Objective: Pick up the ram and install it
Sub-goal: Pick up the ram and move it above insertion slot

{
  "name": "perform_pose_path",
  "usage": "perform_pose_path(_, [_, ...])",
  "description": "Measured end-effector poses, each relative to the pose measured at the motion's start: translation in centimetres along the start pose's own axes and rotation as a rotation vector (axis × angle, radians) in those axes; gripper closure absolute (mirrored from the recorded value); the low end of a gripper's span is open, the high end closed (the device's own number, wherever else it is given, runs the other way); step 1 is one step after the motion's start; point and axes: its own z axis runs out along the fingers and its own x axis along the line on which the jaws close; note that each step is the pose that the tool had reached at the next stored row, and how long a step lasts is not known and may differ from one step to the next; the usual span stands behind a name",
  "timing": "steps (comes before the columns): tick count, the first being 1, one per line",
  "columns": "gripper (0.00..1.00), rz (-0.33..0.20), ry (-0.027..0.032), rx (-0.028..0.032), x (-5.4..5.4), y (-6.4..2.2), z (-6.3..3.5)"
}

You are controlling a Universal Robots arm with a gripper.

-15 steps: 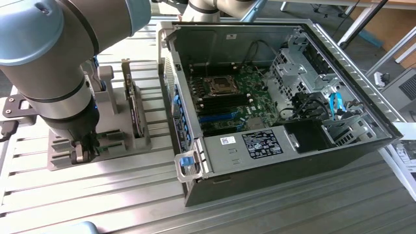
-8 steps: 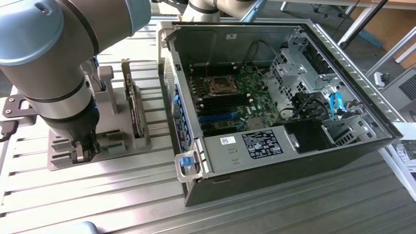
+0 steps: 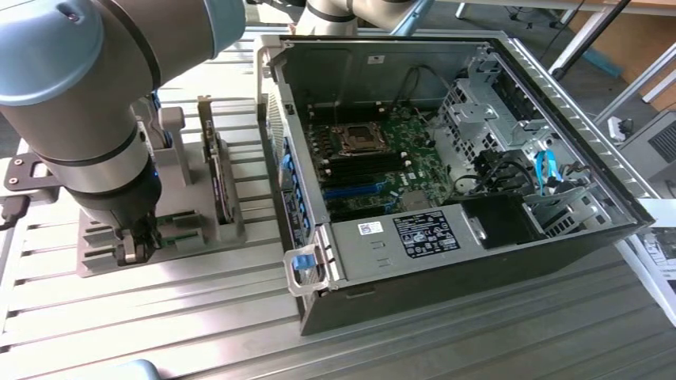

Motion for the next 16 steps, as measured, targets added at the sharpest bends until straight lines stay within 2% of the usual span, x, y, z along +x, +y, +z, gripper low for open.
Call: perform_pose_path(16, [0.86, 0.000, 0.0012, -0.0002, -0.03, 0.03, -1.03])
